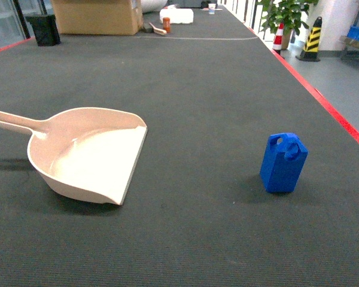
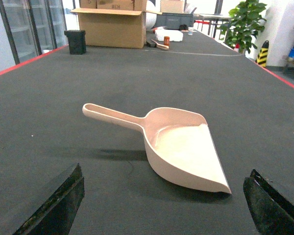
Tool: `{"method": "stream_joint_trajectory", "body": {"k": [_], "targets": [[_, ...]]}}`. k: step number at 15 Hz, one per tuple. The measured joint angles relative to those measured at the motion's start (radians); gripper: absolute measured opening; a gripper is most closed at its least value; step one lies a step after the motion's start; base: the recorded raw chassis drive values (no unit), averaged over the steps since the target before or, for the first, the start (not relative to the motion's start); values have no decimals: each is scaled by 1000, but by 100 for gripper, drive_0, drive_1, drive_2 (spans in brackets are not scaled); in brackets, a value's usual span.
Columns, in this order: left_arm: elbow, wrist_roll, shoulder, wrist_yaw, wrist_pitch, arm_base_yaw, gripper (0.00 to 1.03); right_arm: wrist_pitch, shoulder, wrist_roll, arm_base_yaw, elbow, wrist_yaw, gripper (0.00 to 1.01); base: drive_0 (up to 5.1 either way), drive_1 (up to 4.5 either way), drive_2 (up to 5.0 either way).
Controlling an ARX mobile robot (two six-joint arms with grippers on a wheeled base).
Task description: Place part in tray to right shelf
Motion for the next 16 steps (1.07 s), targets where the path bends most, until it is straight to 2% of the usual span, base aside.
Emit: {"method": "stream_joint_trajectory", "body": {"k": [16], "targets": [[0,0,0,0,0,0,98,0,0,0,0,0,0,98,0,0,0]]}}
